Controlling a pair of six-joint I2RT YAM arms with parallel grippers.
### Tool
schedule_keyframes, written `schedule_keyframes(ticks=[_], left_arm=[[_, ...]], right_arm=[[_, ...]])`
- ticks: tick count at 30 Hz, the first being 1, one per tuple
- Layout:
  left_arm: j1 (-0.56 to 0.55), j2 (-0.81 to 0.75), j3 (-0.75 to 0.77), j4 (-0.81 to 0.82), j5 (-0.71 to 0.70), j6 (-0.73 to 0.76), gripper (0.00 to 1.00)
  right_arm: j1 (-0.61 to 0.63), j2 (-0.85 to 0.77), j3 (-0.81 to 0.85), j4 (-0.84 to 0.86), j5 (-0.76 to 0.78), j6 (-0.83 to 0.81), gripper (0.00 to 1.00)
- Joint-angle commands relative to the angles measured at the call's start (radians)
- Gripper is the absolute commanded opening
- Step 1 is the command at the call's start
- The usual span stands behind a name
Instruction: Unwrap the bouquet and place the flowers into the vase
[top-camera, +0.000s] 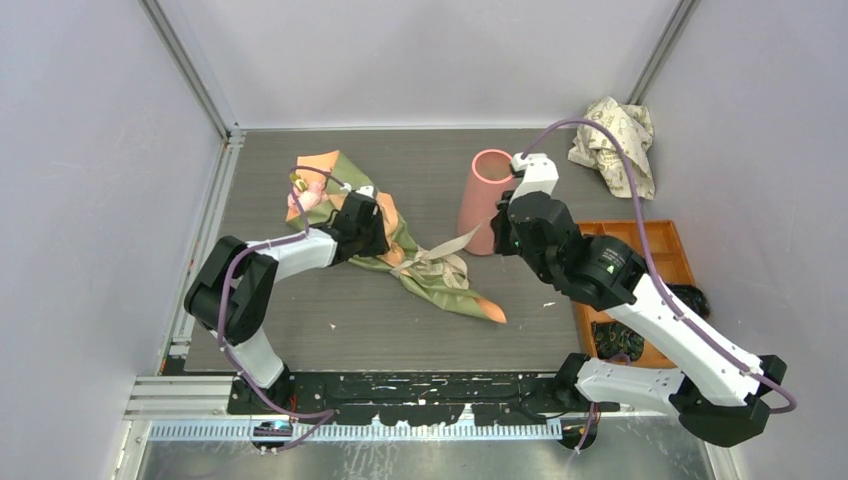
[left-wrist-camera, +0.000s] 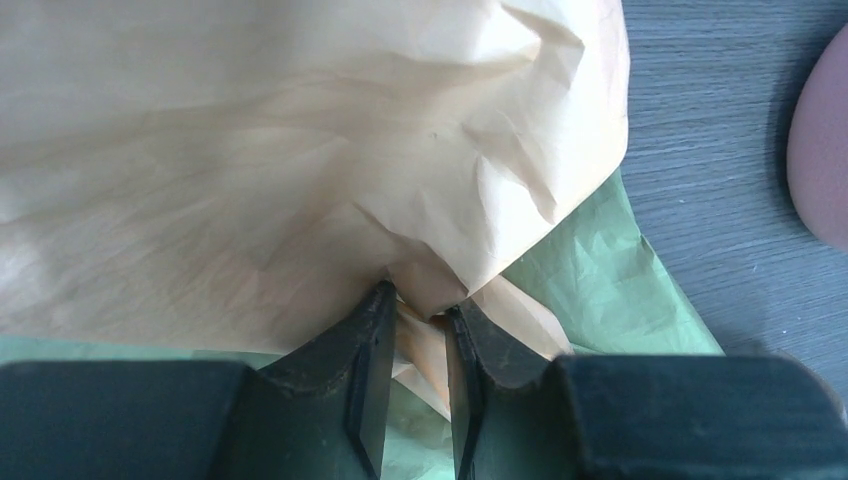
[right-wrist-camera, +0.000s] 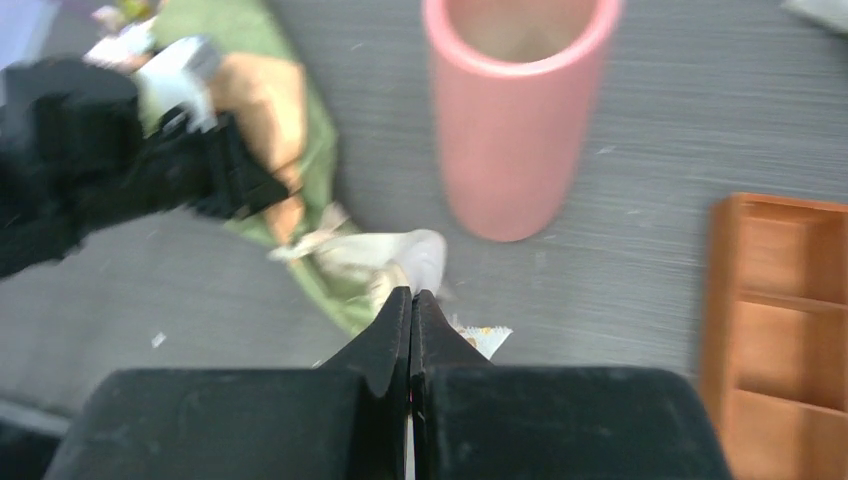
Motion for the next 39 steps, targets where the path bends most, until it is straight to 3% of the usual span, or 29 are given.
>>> schedule_keyframes(ticks=[1,9,12,21,27,34,39], left_arm=[[0.021,0.037,-0.010,-0.267,-0.098,0.019,0.27],[0.020,0.022,0.045,-0.311,-0.115,0.016,0.27],[0.018,-0.032,0.052,-0.342,-0.111,0.012,0.27],[-0.083,-0.438,0.092,-0.451,-0.108,0.048,0.31],[-0.103,-0.683,0.051,-0.472,-0.044,0.023,0.34],[-0.144,-0.974,-0.185,-0.321,0.087,-0.076,0.39],[-0.191,-1.047,-0.290,-0.246,0.122,-0.141,0.44]], right_arm=[[0.099,0.022,-0.004,0.114,-0.263,0.012,0.01],[0.370,0.130,0.041,0.217,-0.478,-0.071,0.01],[0.414,0.149,0.061,0.249,-0.459,-0.074,0.01],[0.416,0.174,0.290,0.118,-0.004,-0.166,0.01],[0.414,0.264,0.391,0.098,0.028,-0.191,0.01],[0.390,0.352,0.453,0.088,0.025,-0.189,0.01],[0.358,0.392,0.479,0.083,-0.009,-0.172,0.01]])
